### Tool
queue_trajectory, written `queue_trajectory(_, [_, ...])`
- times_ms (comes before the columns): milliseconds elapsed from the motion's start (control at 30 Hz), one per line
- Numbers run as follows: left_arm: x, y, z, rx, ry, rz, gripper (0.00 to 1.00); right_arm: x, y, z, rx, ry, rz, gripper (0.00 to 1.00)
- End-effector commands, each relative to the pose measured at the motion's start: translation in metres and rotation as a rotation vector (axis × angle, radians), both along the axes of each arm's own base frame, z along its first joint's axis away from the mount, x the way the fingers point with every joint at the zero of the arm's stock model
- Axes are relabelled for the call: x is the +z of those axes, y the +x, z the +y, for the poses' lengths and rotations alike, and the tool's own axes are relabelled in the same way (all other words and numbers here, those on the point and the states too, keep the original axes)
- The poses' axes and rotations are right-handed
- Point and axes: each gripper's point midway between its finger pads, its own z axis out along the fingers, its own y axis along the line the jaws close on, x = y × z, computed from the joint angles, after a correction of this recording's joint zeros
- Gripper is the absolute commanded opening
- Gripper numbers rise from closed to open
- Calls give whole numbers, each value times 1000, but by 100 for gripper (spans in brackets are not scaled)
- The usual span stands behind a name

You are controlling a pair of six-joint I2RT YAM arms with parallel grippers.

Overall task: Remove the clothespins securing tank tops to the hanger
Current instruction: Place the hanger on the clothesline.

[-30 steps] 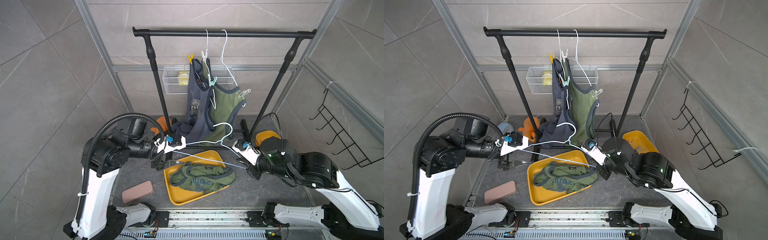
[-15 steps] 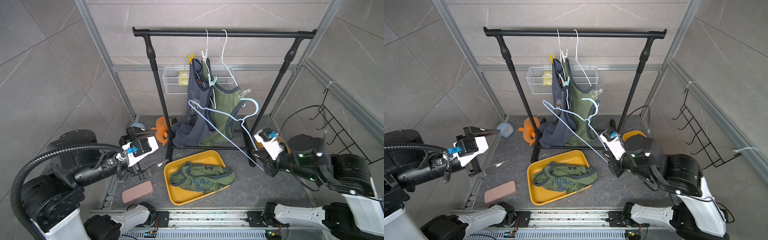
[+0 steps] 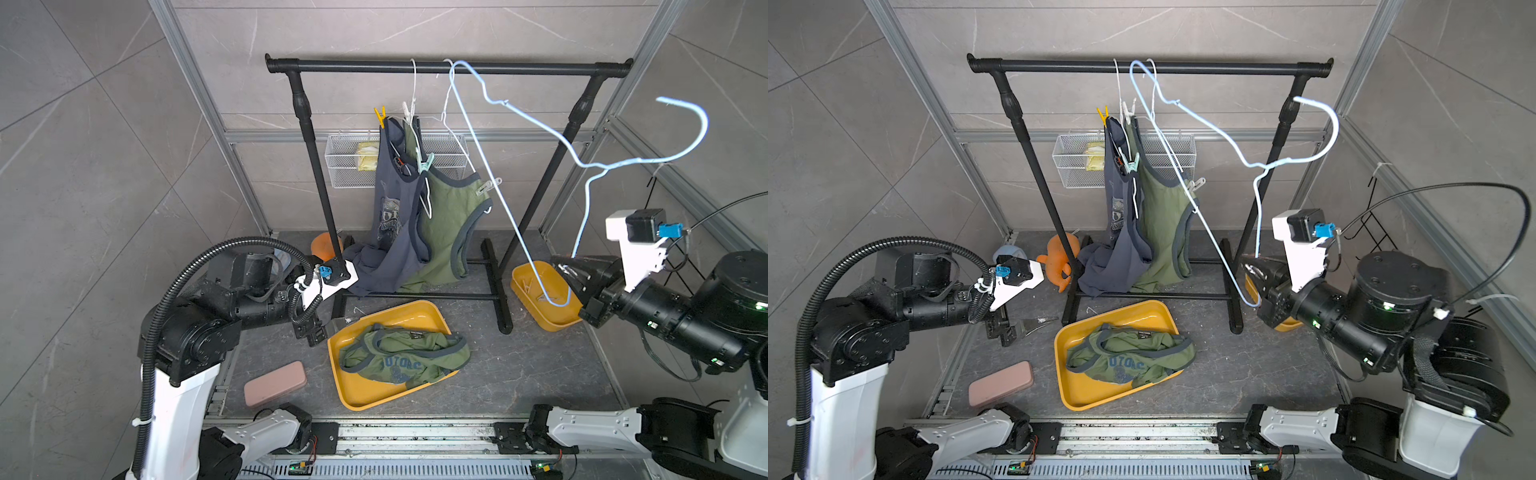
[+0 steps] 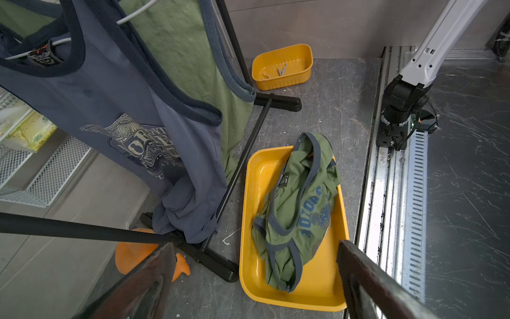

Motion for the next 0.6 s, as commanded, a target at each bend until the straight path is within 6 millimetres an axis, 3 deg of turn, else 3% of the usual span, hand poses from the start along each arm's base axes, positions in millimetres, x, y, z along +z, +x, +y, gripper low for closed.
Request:
queue_trajectory(0, [9, -5, -8, -29, -70, 12, 94, 4, 21, -45, -306, -32, -18, 0])
queue_trajectory(200, [0, 0, -16, -45, -80, 64, 92, -11, 22, -84, -527, -126, 30, 0])
queue_trajectory(567, [-9, -3, -25, -108, -94, 90, 91, -52, 33, -52, -479, -125, 115, 0])
